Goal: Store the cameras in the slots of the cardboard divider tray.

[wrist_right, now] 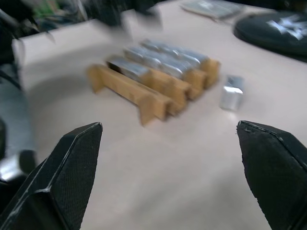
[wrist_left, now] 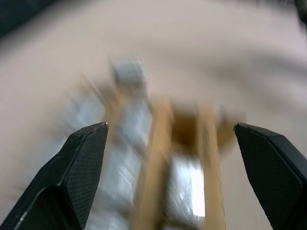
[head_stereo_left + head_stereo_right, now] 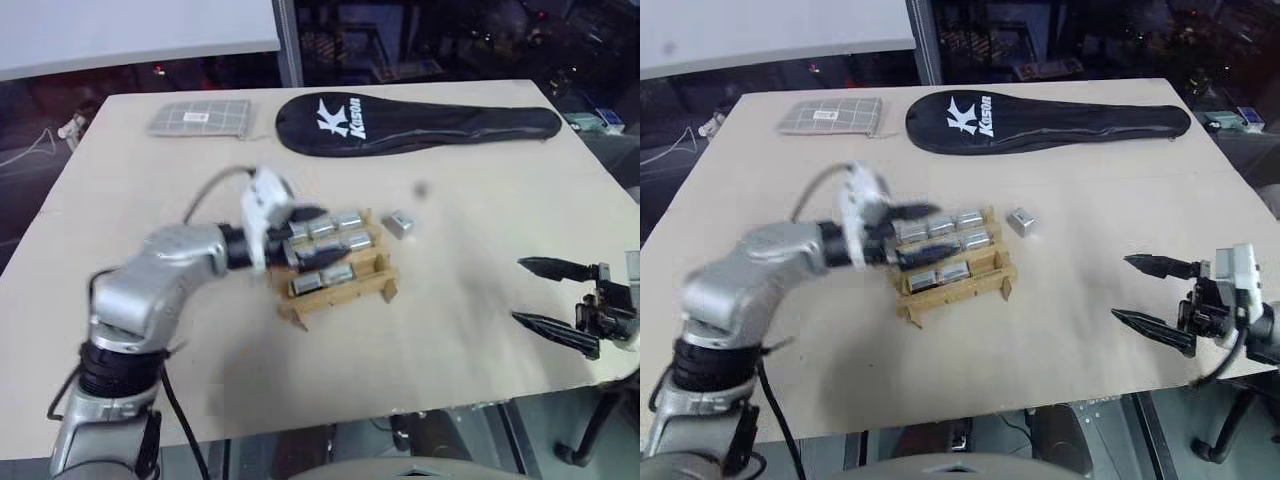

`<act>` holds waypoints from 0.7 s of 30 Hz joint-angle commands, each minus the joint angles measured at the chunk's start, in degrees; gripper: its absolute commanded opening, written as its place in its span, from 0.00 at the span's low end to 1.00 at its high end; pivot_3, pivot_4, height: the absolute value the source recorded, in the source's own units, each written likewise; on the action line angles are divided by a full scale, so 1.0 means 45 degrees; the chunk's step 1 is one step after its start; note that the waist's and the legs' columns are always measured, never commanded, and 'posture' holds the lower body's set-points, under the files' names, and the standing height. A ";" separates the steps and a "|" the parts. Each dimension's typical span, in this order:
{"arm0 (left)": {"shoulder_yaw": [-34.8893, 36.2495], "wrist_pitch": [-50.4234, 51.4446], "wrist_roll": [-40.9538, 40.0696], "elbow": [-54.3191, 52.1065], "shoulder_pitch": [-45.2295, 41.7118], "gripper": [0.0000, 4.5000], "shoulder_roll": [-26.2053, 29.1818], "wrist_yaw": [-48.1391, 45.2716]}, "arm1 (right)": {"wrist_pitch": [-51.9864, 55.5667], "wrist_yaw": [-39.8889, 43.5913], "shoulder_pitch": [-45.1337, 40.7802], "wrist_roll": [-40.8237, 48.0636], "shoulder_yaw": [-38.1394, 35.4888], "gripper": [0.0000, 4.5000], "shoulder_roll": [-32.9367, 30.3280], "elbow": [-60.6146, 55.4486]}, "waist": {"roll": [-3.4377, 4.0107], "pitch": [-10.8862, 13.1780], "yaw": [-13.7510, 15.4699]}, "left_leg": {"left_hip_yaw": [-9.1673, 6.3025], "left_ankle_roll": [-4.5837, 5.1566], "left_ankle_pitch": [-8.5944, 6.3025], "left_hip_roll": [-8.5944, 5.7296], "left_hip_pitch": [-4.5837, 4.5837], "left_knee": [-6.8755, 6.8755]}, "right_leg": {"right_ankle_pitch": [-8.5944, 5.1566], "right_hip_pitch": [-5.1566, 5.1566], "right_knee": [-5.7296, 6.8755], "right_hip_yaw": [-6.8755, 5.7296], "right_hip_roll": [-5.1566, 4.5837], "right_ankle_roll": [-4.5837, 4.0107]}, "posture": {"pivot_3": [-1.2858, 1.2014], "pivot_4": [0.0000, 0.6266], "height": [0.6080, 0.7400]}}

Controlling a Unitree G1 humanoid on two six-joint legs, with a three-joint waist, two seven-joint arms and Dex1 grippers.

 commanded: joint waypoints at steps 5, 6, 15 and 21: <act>0.2855 0.1979 -0.4011 -0.1601 0.1005 0.99 0.2316 -0.1248 | 0.0240 -0.4252 -0.3526 -0.3176 0.3132 1.00 0.2251 0.1150 | 0.0005 0.0011 -0.0229 | 0.0004 -0.0004 0.0002 -0.0002 -0.0018 -0.0011 | 0.0002 -0.0039 0.0011 0.0014 0.0001 -0.0001 | 0.52 0.24 1.00; 0.3085 0.1969 -0.4121 -0.1645 0.1227 0.99 0.2585 -0.1364 | 0.0064 -0.4444 -0.3990 -0.3519 0.3483 1.00 0.2592 0.1515 | 0.0006 0.0012 -0.0250 | 0.0006 -0.0005 0.0003 0.0000 -0.0023 -0.0007 | 0.0002 -0.0040 0.0012 0.0010 0.0005 -0.0002 | 0.52 0.24 1.00; 0.5106 0.1400 -0.3984 -0.2007 0.3737 0.99 0.4237 -0.1986 | -0.0095 -0.6235 -0.7066 -0.5644 0.5468 1.00 0.4925 0.4468 | 0.0014 0.0023 -0.0229 | 0.0029 -0.0008 0.0004 -0.0004 -0.0055 -0.0014 | 0.0028 -0.0070 -0.0002 0.0006 -0.0004 -0.0051 | 0.52 0.24 1.00; 0.6084 0.1227 -0.3804 -0.2390 0.4838 0.99 0.4526 -0.1879 | 0.0289 -0.6245 -0.7703 -0.5654 0.5773 1.00 0.5639 0.5061 | 0.0016 0.0025 -0.0240 | 0.0030 -0.0010 0.0005 -0.0003 -0.0055 -0.0015 | 0.0030 -0.0069 0.0000 0.0000 -0.0007 -0.0055 | 0.52 0.24 1.00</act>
